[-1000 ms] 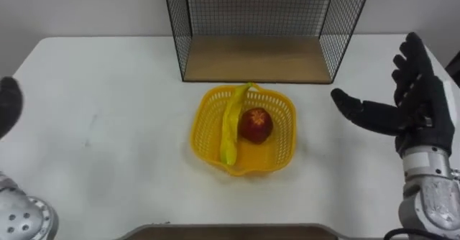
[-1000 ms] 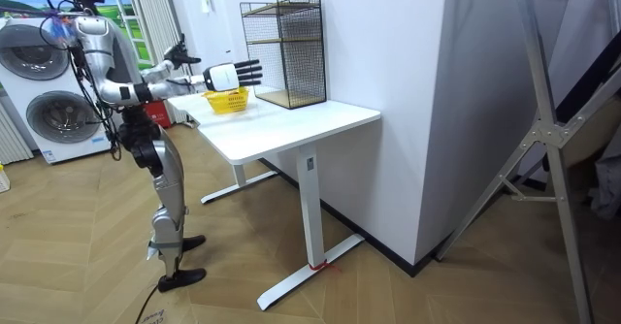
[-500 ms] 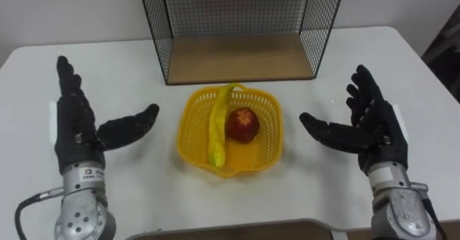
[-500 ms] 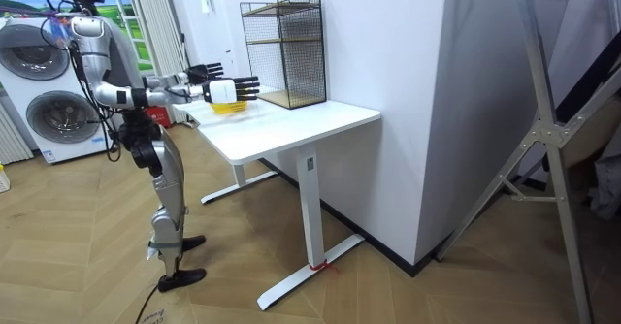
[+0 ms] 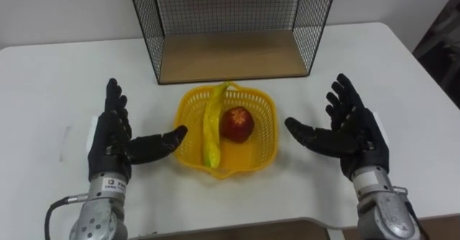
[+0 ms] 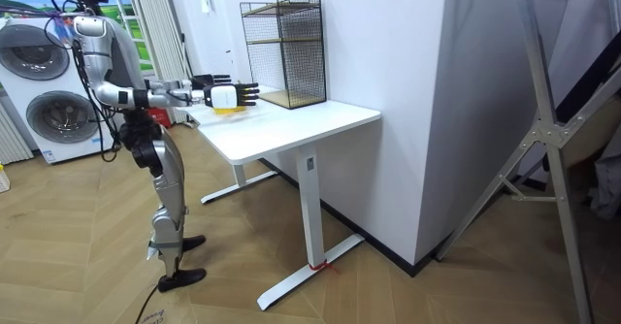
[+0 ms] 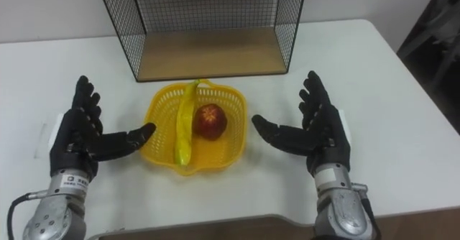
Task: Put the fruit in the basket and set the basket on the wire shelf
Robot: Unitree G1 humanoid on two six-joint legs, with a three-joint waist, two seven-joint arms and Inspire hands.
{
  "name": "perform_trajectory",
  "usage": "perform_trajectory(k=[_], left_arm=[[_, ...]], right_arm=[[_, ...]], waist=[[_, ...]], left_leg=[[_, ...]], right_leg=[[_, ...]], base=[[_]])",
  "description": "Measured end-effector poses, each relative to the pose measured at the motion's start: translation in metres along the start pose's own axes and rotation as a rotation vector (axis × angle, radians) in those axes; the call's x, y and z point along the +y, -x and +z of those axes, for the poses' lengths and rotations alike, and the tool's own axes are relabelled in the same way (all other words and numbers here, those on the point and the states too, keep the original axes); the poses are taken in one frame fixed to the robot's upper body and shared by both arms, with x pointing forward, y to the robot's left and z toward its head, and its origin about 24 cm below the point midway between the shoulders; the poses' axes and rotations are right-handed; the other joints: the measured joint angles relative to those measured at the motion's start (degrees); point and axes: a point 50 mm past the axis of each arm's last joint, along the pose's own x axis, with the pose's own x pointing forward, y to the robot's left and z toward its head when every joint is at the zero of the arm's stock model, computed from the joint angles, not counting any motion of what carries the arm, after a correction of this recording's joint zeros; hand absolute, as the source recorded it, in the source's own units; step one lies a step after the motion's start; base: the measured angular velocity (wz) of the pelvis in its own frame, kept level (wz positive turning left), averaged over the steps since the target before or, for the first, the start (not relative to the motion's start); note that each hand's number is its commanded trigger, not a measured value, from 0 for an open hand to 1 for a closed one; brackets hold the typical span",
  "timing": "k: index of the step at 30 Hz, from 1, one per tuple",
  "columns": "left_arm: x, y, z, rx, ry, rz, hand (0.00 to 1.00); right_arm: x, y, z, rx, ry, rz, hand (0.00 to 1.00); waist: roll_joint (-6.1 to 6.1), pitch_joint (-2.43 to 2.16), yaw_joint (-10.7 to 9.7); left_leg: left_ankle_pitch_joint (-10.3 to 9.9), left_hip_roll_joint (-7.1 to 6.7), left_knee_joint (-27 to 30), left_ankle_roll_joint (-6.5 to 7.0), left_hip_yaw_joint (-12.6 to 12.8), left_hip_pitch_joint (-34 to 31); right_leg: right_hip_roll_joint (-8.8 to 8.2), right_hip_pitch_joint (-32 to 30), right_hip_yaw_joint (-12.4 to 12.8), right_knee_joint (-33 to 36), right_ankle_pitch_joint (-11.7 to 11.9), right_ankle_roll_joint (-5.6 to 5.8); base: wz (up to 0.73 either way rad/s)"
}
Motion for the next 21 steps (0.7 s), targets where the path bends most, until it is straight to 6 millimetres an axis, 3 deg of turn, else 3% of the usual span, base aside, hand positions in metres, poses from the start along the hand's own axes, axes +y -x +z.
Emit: perform_trajectory(k=[12, 21], left_arm=[[-0.014, 0.002, -0.004, 0.023, 0.079, -0.1, 0.0], [-0.02, 0.005, -0.014, 0.073, 0.086, -0.153, 0.0]], right_arm=[[0.021, -0.002, -0.005, 0.02, -0.068, 0.102, 0.0], [0.019, -0.001, -0.014, 0.059, -0.069, 0.106, 0.0]], waist=[[0.0, -0.04, 0.08], [-0.07, -0.04, 0.22]], left_leg=[[0.01, -0.02, 0.07, 0.0, 0.01, -0.7], [0.01, 0.0, 0.07, -0.01, 0.11, -0.74]], right_leg=[[-0.01, -0.26, -0.01, -0.04, 0.0, 0.0], [0.01, -0.3, 0.01, -0.04, 0.0, 0.0]], base=[[0.0], [0.0]])
